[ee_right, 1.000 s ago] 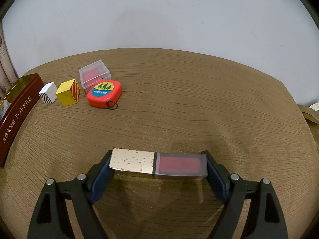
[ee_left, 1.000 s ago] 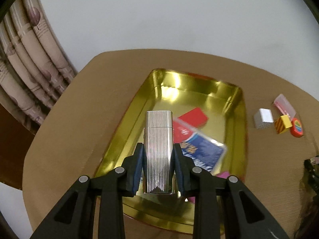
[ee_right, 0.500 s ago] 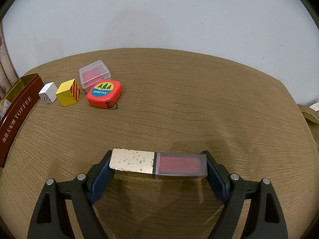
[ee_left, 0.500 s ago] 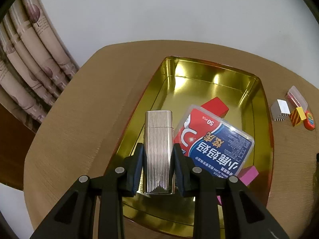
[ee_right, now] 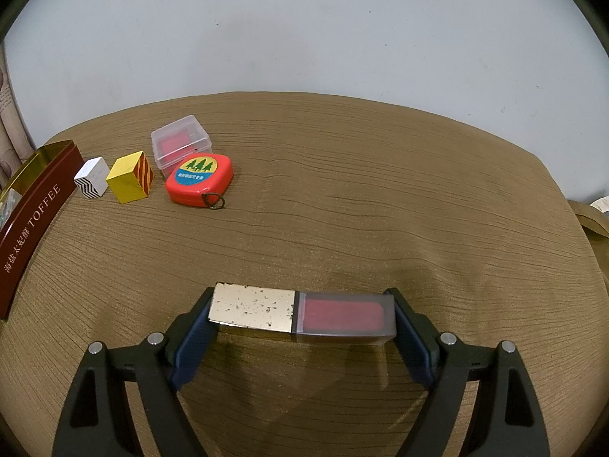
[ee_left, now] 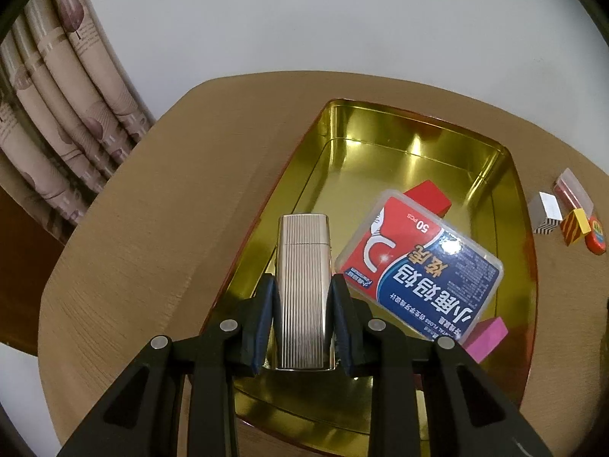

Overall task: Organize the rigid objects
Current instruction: 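Carry the silver lighter into the tin and open the left gripper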

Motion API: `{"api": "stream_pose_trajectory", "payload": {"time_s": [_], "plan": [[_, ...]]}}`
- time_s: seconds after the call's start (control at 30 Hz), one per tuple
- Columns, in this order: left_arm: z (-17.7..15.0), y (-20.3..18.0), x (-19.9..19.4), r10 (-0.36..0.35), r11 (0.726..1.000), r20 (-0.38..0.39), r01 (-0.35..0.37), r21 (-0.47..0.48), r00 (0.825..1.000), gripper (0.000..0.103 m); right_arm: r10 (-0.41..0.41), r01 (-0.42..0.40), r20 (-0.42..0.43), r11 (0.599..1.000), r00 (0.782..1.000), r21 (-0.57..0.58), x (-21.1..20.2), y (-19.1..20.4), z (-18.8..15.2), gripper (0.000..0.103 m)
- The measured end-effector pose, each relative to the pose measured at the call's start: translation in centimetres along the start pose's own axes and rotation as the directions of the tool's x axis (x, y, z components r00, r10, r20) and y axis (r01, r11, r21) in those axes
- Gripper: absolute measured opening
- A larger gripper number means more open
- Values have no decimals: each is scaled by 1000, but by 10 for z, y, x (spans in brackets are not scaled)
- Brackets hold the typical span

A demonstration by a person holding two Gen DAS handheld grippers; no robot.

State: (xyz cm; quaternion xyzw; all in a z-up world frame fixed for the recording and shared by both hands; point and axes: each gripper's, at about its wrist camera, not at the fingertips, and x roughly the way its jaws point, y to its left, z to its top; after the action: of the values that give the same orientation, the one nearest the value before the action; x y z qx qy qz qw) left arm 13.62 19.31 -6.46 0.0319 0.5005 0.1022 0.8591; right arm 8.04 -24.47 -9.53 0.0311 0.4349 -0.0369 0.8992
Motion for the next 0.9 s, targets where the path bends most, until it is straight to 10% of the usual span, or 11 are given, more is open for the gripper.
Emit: {"api": "stream_pose_trajectory", "payload": {"time_s": [0.9], "plan": [[-27,2,-64,5,1000,133,-2,-16,991,34,-1,1,0,1000,1000,-1,1,0,-1,88]]}}
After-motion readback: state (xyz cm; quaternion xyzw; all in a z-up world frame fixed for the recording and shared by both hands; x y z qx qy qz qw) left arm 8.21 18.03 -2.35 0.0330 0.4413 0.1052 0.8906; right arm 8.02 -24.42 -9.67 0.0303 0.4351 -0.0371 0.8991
